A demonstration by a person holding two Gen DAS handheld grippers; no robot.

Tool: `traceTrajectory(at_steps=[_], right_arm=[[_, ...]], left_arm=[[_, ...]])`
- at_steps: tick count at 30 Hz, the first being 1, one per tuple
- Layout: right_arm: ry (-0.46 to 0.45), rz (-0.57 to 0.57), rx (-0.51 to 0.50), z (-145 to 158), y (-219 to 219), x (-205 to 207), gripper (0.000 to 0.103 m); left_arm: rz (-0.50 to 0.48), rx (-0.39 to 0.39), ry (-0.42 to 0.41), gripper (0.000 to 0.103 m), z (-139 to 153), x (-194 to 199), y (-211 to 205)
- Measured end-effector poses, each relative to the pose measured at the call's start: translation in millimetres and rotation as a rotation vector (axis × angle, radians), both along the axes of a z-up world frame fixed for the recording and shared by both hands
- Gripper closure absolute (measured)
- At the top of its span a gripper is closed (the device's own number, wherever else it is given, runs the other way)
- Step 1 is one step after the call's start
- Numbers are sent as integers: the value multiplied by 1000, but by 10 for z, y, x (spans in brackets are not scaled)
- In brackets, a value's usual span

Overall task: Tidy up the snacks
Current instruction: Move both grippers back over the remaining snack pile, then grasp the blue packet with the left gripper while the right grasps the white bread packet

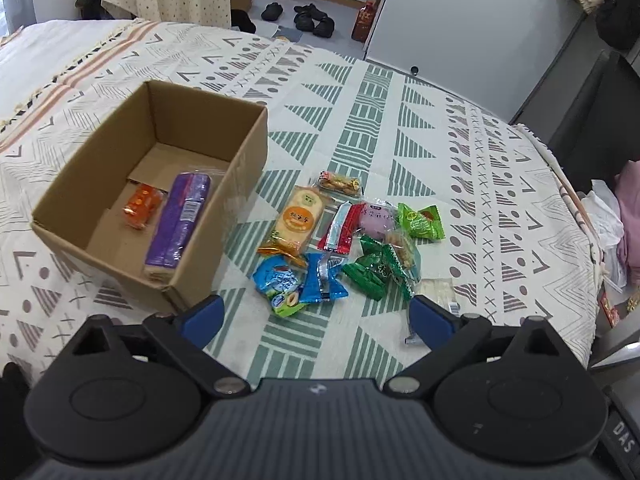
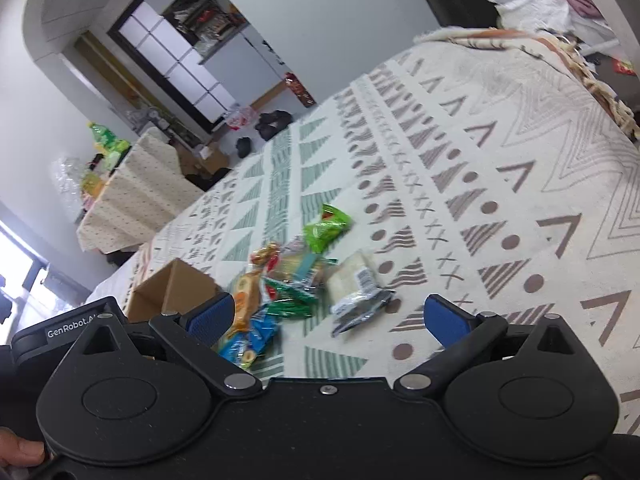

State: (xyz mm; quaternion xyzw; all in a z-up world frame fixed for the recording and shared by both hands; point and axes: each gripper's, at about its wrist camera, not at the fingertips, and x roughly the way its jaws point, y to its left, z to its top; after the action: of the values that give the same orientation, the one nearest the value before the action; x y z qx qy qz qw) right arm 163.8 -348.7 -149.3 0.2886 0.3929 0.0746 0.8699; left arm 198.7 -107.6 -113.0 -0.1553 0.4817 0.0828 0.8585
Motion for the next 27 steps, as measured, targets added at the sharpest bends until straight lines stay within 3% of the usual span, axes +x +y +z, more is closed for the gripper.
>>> traceTrajectory(at_steps=[10,15,20,27], right_arm=[[40,-23,-1,-176,-57,199,6],[71,-13,-17,-281,-17,346,10],[100,7,-25,-402,21,486,17],[115,28,-59,-495,97,624,22]], left_arm=[[19,-24,45,34,-326,345,-33],[16,-24,58,42,-484,507,-33],[1,-14,88,59,-665,657,-27],[-10,-21,117,63,-869,787,25]])
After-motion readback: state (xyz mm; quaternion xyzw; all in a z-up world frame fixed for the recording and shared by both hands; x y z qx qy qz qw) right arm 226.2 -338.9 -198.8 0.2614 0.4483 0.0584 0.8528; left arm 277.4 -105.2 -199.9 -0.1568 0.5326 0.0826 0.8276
